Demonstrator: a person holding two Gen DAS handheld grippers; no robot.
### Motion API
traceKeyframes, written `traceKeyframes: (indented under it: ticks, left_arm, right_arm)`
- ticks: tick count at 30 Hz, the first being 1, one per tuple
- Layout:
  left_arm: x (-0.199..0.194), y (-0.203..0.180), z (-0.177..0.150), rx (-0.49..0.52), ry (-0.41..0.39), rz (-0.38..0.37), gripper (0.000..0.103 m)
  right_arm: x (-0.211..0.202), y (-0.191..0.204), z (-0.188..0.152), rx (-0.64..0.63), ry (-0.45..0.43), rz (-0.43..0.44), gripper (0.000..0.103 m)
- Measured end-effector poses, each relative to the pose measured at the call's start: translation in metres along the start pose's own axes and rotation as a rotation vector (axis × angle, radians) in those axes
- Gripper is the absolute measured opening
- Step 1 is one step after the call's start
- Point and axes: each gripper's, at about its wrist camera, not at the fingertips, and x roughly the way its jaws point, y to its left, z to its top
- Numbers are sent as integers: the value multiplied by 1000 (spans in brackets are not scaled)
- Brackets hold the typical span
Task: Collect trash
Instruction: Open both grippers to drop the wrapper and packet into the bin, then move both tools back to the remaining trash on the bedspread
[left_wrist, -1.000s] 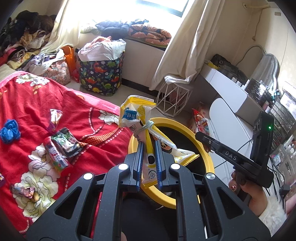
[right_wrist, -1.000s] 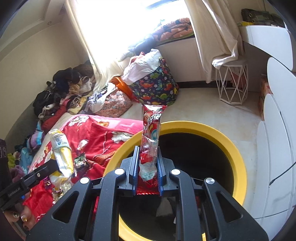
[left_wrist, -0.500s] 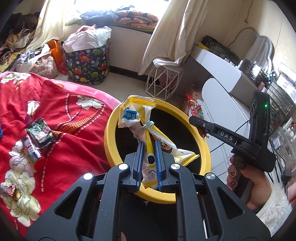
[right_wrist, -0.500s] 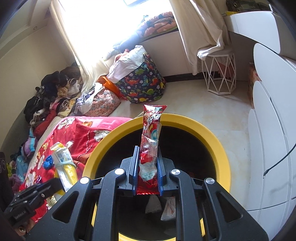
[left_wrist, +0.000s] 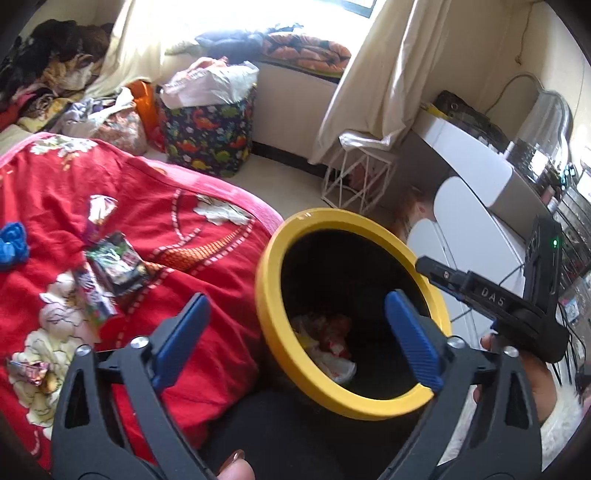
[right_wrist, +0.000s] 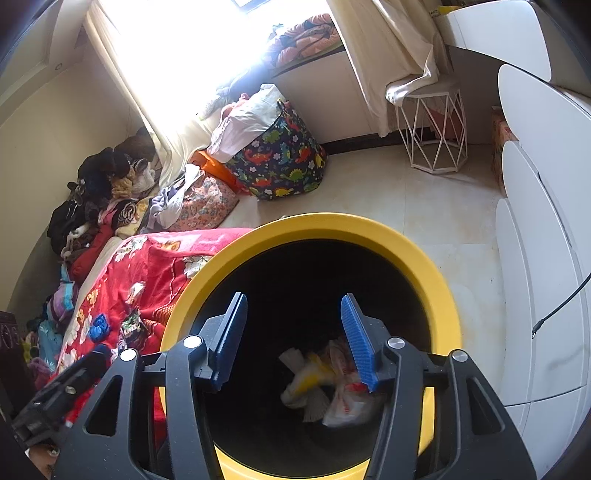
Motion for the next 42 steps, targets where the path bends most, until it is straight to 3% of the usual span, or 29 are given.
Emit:
traceKeyframes:
  ticks: [8, 24, 42]
  left_arm:
    - [-22, 27, 8, -27, -73, 102, 92]
    - [-61, 75, 22, -67, -187, 200, 92]
    - [-90, 159, 32, -173, -235, 329, 92]
  right_arm:
    - [-6, 27, -3, -62, -33, 22, 62]
    - [-11, 95, -10, -219, -66, 102, 63]
    - [28, 194, -44, -412, 78, 208, 65]
